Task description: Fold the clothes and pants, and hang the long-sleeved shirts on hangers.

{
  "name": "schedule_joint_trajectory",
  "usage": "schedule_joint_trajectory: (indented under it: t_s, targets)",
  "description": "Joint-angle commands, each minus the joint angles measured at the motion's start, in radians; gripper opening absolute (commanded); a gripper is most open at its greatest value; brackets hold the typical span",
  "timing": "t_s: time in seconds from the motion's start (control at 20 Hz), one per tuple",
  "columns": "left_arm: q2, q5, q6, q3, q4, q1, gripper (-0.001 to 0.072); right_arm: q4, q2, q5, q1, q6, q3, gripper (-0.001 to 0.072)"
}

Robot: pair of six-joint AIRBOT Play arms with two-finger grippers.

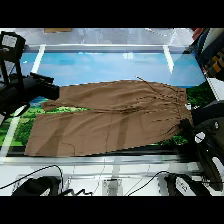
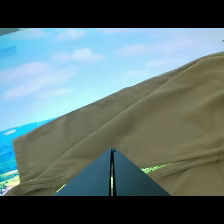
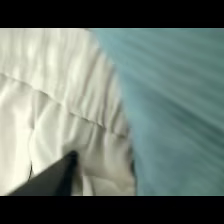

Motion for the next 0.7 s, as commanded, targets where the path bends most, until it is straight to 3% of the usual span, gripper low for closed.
schedule_joint_trajectory:
  t_s: [0.0,0.05,0.15,0.35,0.65]
  targets:
    - [0.001,0.000,0.000,0.000,0.000,0.001,0.0015,0.002,-0.003,-0.034,0.000,-0.197,0.013,0.0063]
    - [0.001,0.006,0.000,-0.001,0.002,0.001,0.0015,0.002,-0.003,-0.014,0.000,-0.261,0.028,0.0025]
    - [-0.006,0.038,0.000,0.000,0.028,0.001,0.0014,0.003,-0.003,0.052,0.000,-0.357,0.066,0.0025]
    - [-0.056,-0.003,0.000,-0.013,0.206,0.017,0.0013,0.011,0.025,0.144,0.028,-0.362,0.097,0.0025]
    - [-0.151,-0.169,0.000,-0.146,0.174,0.267,0.0008,0.018,0.085,0.147,0.200,-0.359,0.097,0.0024]
